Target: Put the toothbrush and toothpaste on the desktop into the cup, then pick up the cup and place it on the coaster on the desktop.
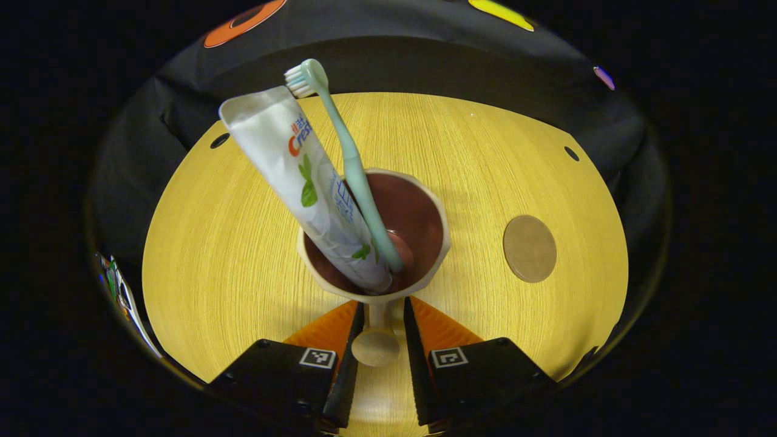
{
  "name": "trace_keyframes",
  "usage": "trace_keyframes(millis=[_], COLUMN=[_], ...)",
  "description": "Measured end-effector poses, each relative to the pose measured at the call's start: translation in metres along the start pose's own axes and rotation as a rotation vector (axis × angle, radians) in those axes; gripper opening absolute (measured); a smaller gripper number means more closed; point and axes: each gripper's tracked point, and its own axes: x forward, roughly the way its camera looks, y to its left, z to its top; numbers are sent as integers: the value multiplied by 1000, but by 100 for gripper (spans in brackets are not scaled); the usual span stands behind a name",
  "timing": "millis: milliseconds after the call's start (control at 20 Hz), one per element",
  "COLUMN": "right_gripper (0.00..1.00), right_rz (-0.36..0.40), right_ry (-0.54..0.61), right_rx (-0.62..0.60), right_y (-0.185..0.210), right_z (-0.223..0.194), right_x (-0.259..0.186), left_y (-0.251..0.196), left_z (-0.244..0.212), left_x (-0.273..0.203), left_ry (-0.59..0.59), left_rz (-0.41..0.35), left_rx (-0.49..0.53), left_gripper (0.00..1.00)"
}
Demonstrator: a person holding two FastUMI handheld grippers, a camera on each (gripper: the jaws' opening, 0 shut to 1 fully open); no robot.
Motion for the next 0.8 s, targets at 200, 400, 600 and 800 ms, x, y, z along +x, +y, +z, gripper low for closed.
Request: trace_keyframes(millis=[200, 400, 600, 800], right_gripper=[93, 93, 93, 94], right_rz=[5, -2, -2, -2], right_ry=[-10, -6, -2, 4], right_rx=[12, 27, 47, 63], right_y=[-2, -6, -10, -11], right_z=[3, 1, -1, -5], right_x=[-2, 0, 1, 2], left_y=[-2, -3, -2, -6], left_z=[-1, 4, 8, 14], left_x=[6, 8, -2, -19], left_ry=[4, -13, -53, -103], left_rz=[-10, -16, -10, -2], left_rx=[-15, -7, 6, 29], left_gripper=[33, 30, 28, 27])
